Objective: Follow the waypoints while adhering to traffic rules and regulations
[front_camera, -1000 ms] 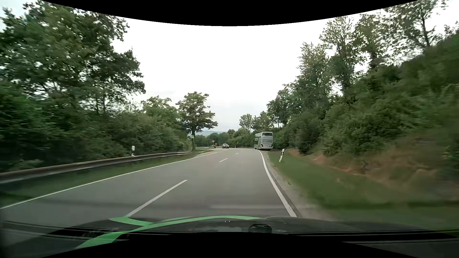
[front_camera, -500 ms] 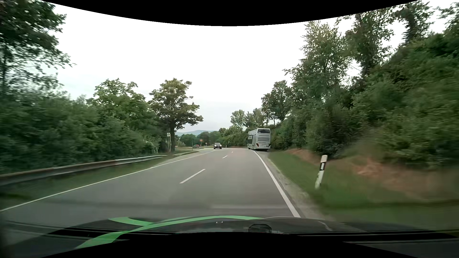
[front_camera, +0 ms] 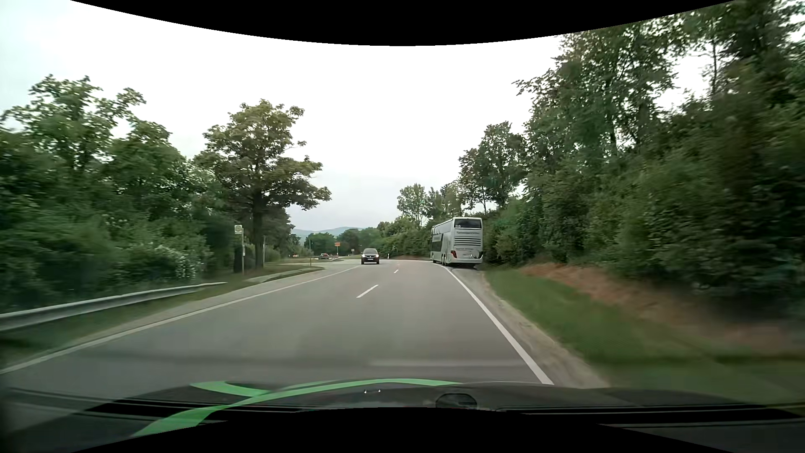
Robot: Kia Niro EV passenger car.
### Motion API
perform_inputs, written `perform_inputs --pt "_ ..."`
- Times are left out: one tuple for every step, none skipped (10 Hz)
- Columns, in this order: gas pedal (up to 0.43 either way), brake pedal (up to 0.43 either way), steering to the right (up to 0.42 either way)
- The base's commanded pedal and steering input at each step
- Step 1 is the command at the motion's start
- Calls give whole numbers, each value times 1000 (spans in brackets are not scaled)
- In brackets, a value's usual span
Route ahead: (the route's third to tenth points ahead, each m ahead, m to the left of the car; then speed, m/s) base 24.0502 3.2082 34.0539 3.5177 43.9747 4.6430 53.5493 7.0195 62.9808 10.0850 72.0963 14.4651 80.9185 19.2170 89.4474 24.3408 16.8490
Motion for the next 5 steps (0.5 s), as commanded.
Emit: perform_inputs --pt "0 0 2" --pt "0 0 0" --pt "0 0 -5" --pt "0 0 -10" --pt "0 0 -12"
